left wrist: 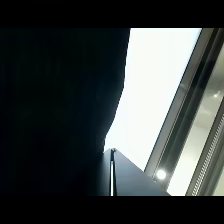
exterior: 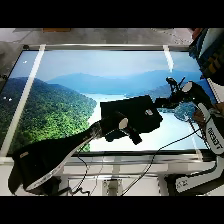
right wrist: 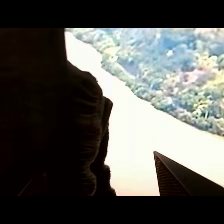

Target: Fold the clothes and pants, and hang the long-sleeved shirts on hangers.

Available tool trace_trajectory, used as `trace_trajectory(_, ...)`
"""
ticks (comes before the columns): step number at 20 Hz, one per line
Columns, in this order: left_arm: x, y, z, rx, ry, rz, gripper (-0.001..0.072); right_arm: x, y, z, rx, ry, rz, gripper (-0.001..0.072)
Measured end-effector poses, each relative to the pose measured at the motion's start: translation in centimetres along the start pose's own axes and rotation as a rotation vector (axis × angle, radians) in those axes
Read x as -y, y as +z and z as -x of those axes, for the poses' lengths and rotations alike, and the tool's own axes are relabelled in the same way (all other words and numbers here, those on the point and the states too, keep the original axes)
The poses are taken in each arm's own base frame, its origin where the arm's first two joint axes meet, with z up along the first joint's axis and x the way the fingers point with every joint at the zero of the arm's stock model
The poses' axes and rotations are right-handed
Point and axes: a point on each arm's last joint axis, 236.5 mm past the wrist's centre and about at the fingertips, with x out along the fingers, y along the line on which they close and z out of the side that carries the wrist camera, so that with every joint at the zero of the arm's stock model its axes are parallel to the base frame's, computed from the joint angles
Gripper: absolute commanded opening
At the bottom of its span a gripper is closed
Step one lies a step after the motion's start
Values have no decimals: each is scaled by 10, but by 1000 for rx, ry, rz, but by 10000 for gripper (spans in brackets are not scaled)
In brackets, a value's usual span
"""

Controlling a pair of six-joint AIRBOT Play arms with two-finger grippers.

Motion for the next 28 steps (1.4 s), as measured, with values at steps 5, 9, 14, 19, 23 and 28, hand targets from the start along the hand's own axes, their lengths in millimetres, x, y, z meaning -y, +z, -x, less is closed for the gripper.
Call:
trace_trajectory(5,-6,-9,2,-31,-6,17,14,-6,-7,-25,-108,106,-66,650)
trace_trajectory(9,-7,-11,3,-39,-8,20,14,-54,-32,-40,-249,373,-86,609)
trace_trajectory(14,-20,-17,3,-64,36,-13,14,-121,-31,-30,-271,675,-75,628)
trace_trajectory(19,-55,-35,13,-147,172,-97,13,-179,-24,-39,-244,746,-21,628)
trace_trajectory(23,-100,-50,41,-219,310,-129,12,-210,-27,-47,-238,745,35,627)
trace_trajectory(28,-156,-56,100,-199,439,-56,12,-210,-1,-42,-154,704,90,628)
